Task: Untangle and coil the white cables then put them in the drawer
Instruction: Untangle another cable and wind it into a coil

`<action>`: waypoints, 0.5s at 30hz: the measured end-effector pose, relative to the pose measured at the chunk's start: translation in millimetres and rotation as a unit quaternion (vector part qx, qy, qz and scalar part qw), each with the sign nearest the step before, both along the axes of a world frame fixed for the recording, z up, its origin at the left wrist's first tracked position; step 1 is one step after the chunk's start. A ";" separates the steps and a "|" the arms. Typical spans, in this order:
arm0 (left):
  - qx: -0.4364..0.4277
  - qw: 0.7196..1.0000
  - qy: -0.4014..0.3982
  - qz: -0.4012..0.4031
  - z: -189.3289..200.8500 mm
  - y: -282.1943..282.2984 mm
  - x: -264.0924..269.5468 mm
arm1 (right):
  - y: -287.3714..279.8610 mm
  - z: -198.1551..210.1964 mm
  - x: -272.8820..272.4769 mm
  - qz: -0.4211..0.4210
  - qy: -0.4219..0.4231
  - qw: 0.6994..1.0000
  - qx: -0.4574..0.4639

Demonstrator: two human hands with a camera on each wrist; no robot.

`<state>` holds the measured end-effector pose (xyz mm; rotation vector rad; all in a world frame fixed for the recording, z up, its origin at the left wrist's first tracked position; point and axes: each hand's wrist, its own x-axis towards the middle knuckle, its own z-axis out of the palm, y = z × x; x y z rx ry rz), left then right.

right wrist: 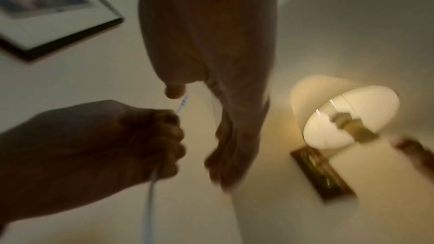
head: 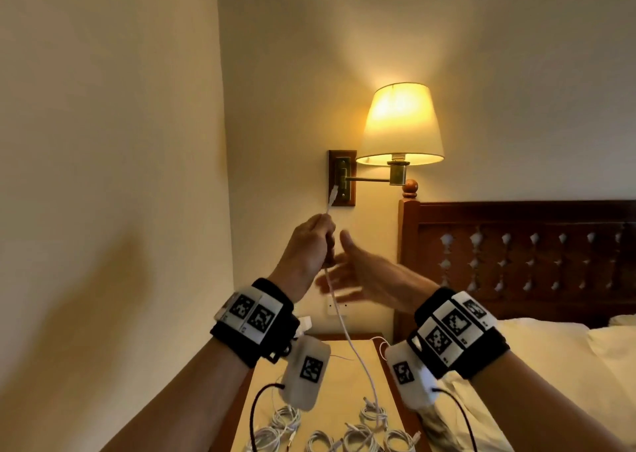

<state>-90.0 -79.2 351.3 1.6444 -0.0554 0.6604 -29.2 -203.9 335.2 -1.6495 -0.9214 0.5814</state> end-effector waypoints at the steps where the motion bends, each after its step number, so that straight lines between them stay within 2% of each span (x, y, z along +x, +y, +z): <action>1: -0.006 1.000 -0.012 0.003 5.0 4.2 2.5 | 2.1 -9.3 -3.9 0.046 0.045 0.998 -0.003; 3: -0.013 0.999 -0.033 0.038 11.1 19.2 7.5 | 3.3 -18.7 -8.1 0.060 0.076 0.995 0.039; 6: -0.007 0.990 -0.047 0.135 11.0 54.5 5.6 | -5.2 -14.5 -8.2 0.029 0.040 0.997 0.057; 9: 0.015 0.956 -0.068 0.286 6.8 112.9 -4.8 | -30.2 -2.5 -4.2 0.026 0.008 0.999 0.046; 11: 0.035 0.925 -0.039 0.376 1.0 150.8 -17.3 | -49.1 5.9 -1.5 0.018 0.005 0.999 0.042; 12: 0.064 0.917 0.000 0.394 -3.2 164.6 -21.3 | -55.5 10.1 -1.3 0.013 0.001 0.999 0.036; 14: 0.164 0.894 0.151 0.389 -14.0 174.5 -27.1 | -57.1 18.1 -4.2 -0.004 -0.021 0.999 0.023; 15: 0.218 0.870 0.223 0.381 -19.9 173.2 -29.6 | -52.5 22.2 -7.2 -0.017 -0.035 0.999 0.019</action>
